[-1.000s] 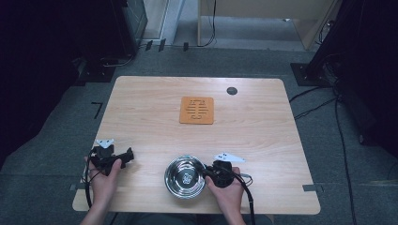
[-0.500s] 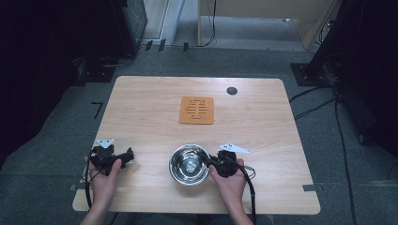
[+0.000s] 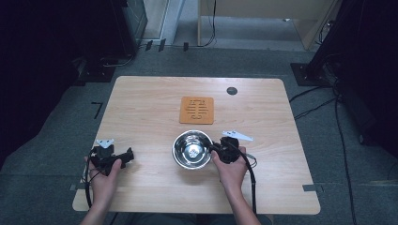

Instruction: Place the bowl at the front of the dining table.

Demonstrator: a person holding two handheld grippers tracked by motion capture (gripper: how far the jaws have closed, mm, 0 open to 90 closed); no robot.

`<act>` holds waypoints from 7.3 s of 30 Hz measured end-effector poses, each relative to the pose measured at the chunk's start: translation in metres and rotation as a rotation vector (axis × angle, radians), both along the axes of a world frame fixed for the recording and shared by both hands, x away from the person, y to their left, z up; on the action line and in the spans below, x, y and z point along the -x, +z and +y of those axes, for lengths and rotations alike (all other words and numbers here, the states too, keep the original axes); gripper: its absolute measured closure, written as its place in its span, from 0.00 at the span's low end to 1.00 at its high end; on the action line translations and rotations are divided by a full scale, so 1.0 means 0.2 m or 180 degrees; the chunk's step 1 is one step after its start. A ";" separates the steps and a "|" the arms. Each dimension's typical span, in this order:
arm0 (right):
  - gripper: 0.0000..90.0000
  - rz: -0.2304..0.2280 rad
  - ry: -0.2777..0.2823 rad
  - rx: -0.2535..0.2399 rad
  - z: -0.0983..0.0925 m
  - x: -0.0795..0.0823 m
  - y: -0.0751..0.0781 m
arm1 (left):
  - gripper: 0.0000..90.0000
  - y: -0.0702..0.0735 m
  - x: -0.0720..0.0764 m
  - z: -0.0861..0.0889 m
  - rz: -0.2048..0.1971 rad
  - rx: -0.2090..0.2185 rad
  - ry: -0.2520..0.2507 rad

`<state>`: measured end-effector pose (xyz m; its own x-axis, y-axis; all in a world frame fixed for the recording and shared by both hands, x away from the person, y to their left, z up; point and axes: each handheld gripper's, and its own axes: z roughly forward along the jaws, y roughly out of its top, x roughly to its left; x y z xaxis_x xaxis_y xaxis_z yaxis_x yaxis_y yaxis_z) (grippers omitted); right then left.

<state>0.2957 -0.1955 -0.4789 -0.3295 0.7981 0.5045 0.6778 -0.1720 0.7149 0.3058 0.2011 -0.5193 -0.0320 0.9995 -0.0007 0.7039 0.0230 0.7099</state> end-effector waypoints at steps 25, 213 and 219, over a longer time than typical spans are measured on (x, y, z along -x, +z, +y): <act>0.94 0.0096 -0.0338 -0.0128 -0.02 -0.31 0.03 | 0.00 0.00 0.00 0.00 0.0001 -0.0001 -0.0008; 0.20 0.0026 -0.1592 0.0958 -0.93 0.38 -0.20 | 0.00 0.00 0.00 0.00 -0.0008 0.0004 -0.0016; 0.20 0.0015 -0.1652 0.1231 -0.97 0.42 -0.22 | 0.00 0.00 0.00 0.00 -0.0008 0.0007 -0.0015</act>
